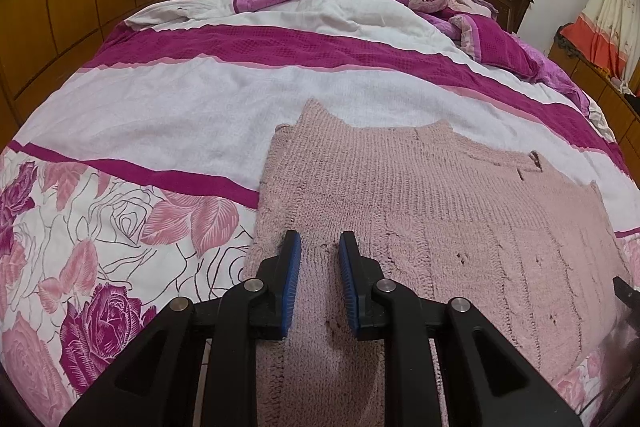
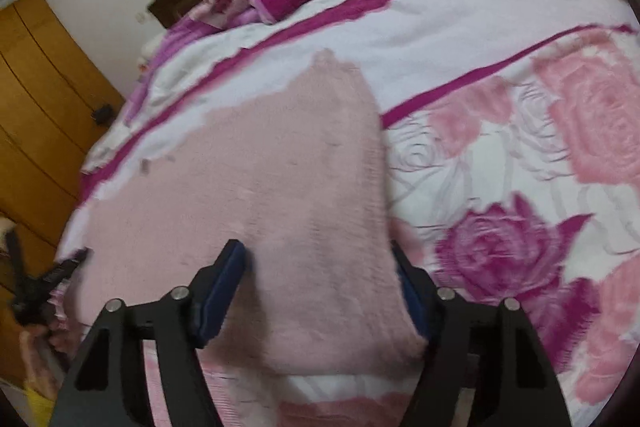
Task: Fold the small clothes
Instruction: 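Lift the side with the right tool and fold it over the stack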
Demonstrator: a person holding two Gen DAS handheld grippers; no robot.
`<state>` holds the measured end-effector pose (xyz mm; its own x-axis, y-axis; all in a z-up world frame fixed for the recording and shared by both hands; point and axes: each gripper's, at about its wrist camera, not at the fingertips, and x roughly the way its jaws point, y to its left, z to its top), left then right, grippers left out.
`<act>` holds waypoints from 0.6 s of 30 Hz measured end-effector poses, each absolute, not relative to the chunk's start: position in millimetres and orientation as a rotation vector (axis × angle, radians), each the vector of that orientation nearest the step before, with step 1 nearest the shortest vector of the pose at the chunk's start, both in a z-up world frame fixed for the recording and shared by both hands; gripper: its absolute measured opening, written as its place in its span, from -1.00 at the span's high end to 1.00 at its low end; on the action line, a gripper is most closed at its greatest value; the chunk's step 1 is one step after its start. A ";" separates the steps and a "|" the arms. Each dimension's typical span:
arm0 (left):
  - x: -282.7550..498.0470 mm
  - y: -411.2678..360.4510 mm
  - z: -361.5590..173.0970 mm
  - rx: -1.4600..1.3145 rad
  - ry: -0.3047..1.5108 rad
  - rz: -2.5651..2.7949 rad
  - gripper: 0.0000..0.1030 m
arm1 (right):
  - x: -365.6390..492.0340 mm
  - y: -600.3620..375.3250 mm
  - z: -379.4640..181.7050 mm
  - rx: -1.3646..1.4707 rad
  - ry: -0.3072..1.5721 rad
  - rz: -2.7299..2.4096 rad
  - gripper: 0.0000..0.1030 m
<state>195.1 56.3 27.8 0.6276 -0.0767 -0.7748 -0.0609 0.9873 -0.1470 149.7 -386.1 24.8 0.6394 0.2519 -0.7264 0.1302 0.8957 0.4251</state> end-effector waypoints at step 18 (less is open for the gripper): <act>194.5 64.8 33.2 -0.189 0.896 -0.004 1.00 | 169.8 -405.9 5.8 0.742 0.709 0.063 0.21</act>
